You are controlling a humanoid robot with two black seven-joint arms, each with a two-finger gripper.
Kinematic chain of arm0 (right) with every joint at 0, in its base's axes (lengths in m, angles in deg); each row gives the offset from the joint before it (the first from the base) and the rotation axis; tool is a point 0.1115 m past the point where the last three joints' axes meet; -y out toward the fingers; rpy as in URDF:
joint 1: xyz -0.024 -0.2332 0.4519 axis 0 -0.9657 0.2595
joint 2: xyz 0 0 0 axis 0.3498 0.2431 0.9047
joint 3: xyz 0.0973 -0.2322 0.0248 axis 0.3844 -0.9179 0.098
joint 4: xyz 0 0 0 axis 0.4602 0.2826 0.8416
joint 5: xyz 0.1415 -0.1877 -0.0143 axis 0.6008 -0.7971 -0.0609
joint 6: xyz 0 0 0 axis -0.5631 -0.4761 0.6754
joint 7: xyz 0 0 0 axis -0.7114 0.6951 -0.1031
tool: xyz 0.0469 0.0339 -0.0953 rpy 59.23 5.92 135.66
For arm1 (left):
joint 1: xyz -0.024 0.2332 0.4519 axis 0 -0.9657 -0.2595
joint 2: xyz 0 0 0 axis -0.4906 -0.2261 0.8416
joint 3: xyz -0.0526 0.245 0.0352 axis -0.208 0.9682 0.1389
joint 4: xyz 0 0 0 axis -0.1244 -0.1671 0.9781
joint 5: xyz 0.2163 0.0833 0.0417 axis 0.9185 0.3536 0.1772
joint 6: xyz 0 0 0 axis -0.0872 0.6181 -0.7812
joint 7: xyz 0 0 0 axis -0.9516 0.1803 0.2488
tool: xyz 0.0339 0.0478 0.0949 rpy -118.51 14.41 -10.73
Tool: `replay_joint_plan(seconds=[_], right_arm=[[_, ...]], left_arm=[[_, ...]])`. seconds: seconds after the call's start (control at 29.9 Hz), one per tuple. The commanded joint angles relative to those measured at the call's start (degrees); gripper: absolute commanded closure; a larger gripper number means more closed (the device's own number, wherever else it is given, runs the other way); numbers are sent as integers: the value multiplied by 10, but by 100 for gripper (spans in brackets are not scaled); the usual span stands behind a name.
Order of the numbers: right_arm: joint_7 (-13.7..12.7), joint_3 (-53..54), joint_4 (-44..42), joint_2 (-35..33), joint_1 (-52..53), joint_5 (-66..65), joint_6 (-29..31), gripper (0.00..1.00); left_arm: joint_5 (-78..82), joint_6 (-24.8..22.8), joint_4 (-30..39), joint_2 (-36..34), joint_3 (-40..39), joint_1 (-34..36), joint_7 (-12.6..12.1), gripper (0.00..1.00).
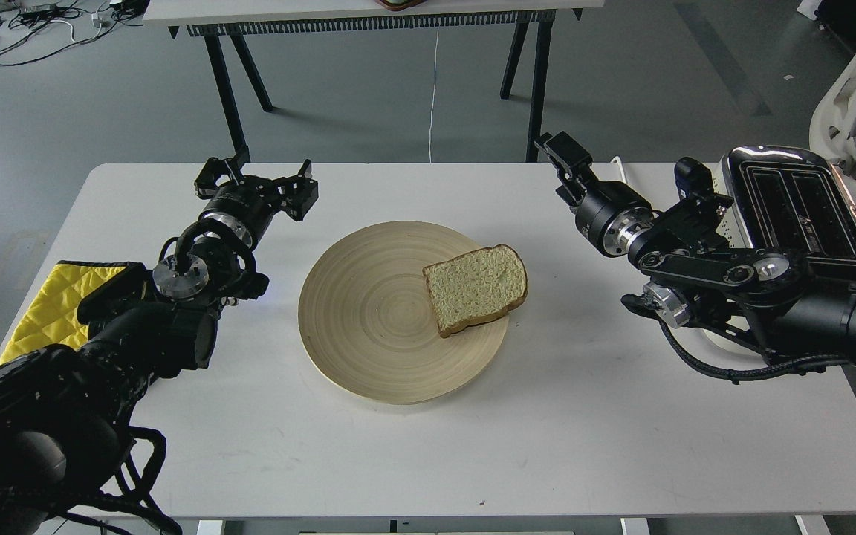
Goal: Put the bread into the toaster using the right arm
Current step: 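Lower the right gripper to the edge of the bread slice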
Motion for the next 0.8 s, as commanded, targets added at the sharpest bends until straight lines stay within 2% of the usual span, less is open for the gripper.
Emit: replay_joint_plan(seconds=[0.0, 0.13, 0.47, 0.77], right_arm=[[-3, -3, -1, 2, -22, 8, -12, 1], [-14, -4, -11, 19, -56, 9, -12, 1], [-17, -2, -50, 80, -93, 19, -10, 3], [-17, -2, -50, 87, -98, 19, -9, 8]], left_arm=[[0, 0, 0, 0, 0, 0, 0, 0], [0, 0, 0, 0, 0, 0, 0, 0], [0, 0, 0, 0, 0, 0, 0, 0], [0, 0, 0, 0, 0, 0, 0, 0]])
